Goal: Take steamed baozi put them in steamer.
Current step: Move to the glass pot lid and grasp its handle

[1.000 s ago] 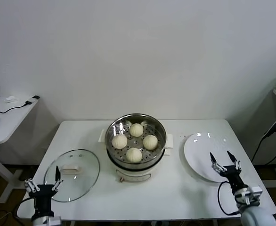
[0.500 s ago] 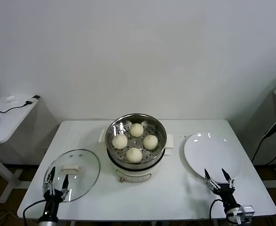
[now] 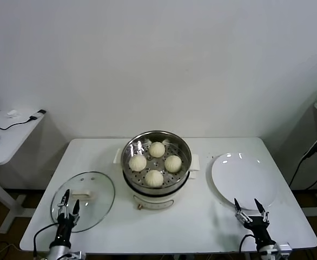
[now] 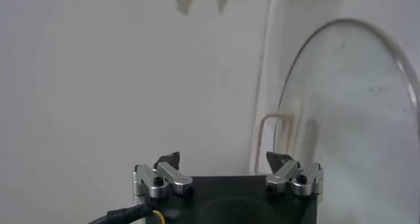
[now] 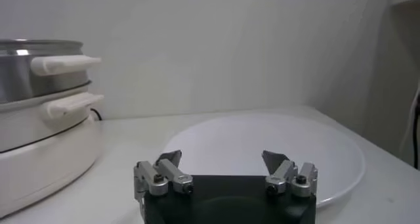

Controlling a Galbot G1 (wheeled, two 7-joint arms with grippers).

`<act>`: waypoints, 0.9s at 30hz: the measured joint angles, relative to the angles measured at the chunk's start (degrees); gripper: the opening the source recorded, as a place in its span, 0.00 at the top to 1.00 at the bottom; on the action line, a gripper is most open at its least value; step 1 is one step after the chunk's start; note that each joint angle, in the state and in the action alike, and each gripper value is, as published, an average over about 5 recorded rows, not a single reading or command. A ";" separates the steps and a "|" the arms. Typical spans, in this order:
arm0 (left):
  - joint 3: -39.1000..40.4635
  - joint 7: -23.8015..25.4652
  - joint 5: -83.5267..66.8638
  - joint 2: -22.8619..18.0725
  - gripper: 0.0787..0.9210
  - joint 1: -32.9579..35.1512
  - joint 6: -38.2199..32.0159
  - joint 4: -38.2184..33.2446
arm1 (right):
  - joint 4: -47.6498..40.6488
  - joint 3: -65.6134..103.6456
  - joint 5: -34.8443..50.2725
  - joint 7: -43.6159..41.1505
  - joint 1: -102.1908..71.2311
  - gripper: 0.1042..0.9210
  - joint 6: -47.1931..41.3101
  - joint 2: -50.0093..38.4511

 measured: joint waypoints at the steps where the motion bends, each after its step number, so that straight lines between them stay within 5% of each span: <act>1: 0.02 0.01 0.21 0.16 0.12 -0.47 0.39 0.44 | 0.07 0.13 0.00 0.00 -0.14 0.12 0.01 0.01; 17: 1.38 0.72 1.92 1.43 0.12 -6.25 3.21 5.74 | 0.92 0.93 -0.24 -0.27 -1.08 0.12 -0.04 0.60; 27: 1.58 -0.47 3.32 0.94 0.41 -7.32 2.96 8.20 | 0.77 0.93 -0.39 -0.38 -0.92 0.12 -0.01 0.87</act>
